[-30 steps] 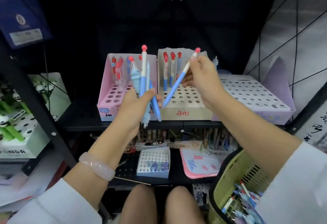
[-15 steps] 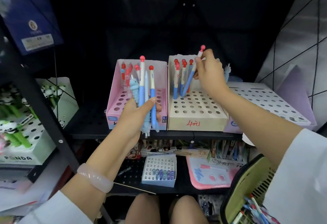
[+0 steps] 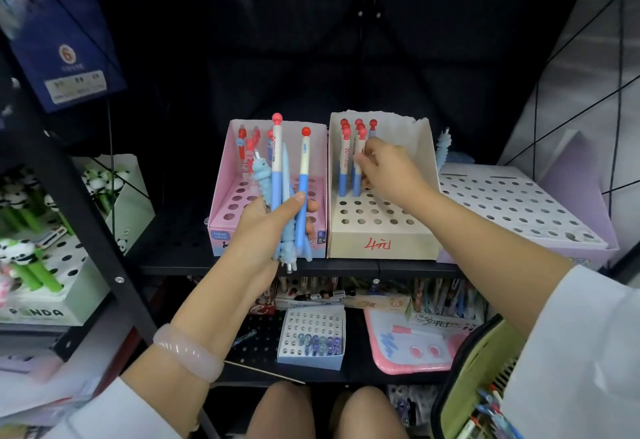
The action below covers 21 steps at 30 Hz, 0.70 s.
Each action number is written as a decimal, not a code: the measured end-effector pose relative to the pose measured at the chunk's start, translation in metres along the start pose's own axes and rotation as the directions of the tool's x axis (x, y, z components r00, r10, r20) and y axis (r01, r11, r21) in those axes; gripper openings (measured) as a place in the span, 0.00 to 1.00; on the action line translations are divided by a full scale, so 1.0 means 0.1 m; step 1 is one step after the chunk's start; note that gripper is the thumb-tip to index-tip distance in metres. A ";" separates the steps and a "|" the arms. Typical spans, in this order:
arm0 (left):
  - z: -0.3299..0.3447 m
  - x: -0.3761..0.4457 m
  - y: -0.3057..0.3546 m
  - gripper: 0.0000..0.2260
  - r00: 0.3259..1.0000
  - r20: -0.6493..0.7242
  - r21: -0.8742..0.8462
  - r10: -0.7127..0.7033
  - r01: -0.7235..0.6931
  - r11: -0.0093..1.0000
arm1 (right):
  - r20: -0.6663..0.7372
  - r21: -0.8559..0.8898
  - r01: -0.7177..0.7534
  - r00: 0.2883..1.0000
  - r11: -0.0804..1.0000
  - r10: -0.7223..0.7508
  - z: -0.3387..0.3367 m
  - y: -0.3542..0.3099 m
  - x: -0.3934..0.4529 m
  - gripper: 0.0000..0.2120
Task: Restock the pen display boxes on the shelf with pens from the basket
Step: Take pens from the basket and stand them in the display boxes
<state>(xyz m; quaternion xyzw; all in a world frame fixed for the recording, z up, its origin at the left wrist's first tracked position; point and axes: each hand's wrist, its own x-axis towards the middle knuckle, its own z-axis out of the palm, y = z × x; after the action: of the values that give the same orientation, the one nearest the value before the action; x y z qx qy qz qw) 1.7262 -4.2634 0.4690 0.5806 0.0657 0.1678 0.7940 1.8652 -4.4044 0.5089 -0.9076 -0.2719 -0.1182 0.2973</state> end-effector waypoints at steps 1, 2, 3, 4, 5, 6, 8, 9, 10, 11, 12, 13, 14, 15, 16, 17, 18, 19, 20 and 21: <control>0.00 0.00 0.00 0.05 1.000 0.002 0.001 0.002 -0.002 1.000 | -0.036 0.006 -0.012 0.999 1.000 0.012 -0.01 -0.02 0.00 0.11; 0.00 -0.01 0.01 0.05 1.000 0.002 0.004 0.003 -0.003 1.000 | -0.104 0.013 -0.012 0.994 1.000 0.014 -0.04 -0.06 -0.02 0.10; 0.01 -0.01 0.01 0.06 1.000 0.003 0.007 0.002 -0.002 1.000 | -0.178 0.045 -0.010 0.984 0.999 0.018 -0.05 -0.11 -0.05 0.09; 0.01 -0.02 0.01 0.07 1.000 0.008 0.008 0.001 -0.001 1.000 | -0.211 0.123 -0.016 0.977 0.992 0.042 -0.07 -0.19 -0.09 0.08; 0.02 -0.02 0.01 0.09 1.000 0.017 0.005 0.000 0.000 1.000 | -0.171 0.245 -0.037 0.982 0.969 0.081 -0.07 -0.26 -0.14 0.08; 0.04 -0.02 0.01 0.11 1.000 0.026 0.005 -0.002 0.002 1.000 | -0.064 0.377 -0.076 0.992 0.923 0.108 -0.07 -0.35 -0.21 0.09; 0.09 -0.03 0.01 0.12 1.000 0.030 0.021 -0.007 0.006 1.000 | 0.197 0.527 -0.187 0.976 0.829 0.094 -0.02 -0.49 -0.35 0.13; 0.11 -0.03 0.01 0.11 0.999 0.032 0.023 -0.006 0.006 1.000 | 0.264 0.554 -0.206 0.962 0.807 0.064 0.00 -0.53 -0.40 0.14; 0.13 -0.04 0.01 0.09 0.999 0.037 0.019 -0.005 0.004 1.000 | 0.273 0.580 -0.200 0.961 0.790 0.043 0.00 -0.55 -0.41 0.14; 0.14 -0.05 0.01 0.07 0.999 0.041 0.014 -0.005 0.004 1.000 | 0.240 0.612 -0.183 0.970 0.769 0.040 -0.03 -0.56 -0.40 0.14; 0.14 -0.06 0.02 0.06 0.999 0.037 0.012 -0.007 0.006 1.000 | 0.180 0.645 -0.164 0.982 0.747 0.060 -0.07 -0.55 -0.37 0.13; 0.13 -0.07 0.02 0.06 0.999 0.032 0.015 -0.007 0.007 1.000 | 0.101 0.674 -0.138 0.990 0.726 0.094 -0.11 -0.53 -0.33 0.13; 0.12 -0.07 0.03 0.06 1.000 0.028 0.023 -0.005 0.004 1.000 | 0.013 0.694 -0.101 0.992 0.713 0.128 -0.17 -0.49 -0.29 0.13; 0.11 -0.08 0.03 0.06 1.000 0.028 0.033 0.000 -0.001 0.999 | -0.083 0.694 -0.053 0.985 0.718 0.153 -0.21 -0.44 -0.24 0.12; 0.10 -0.08 0.04 0.07 1.000 0.025 0.039 0.002 -0.003 0.999 | -0.172 0.668 -0.006 0.972 0.744 0.162 -0.24 -0.38 -0.21 0.12; 0.09 -0.08 0.04 0.08 1.000 0.017 0.038 0.001 -0.002 0.999 | -0.236 0.621 0.028 0.960 0.784 0.153 -0.24 -0.32 -0.19 0.11; 0.09 -0.08 0.05 0.09 1.000 0.009 0.031 -0.003 0.002 1.000 | -0.264 0.559 0.040 0.955 0.828 0.132 -0.22 -0.26 -0.19 0.10; 0.08 -0.07 0.05 0.09 1.000 0.001 0.023 -0.007 0.007 1.000 | -0.266 0.489 0.041 0.958 0.871 0.104 -0.18 -0.21 -0.19 0.09; 0.08 -0.07 0.05 0.09 1.000 -0.004 0.016 -0.009 0.009 1.000 | -0.257 0.424 0.041 0.963 0.905 0.076 -0.14 -0.16 -0.20 0.08; 0.08 -0.07 0.05 0.09 1.000 -0.008 0.011 -0.010 0.010 1.000 | -0.247 0.374 0.045 0.968 0.926 0.053 -0.10 -0.12 -0.21 0.08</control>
<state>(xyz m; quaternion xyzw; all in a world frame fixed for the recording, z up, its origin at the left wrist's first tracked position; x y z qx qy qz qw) 1.7208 -4.2722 0.4758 0.5840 0.0725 0.1659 0.7913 1.8402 -4.4114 0.5149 -0.8118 -0.2476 -0.1776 0.4982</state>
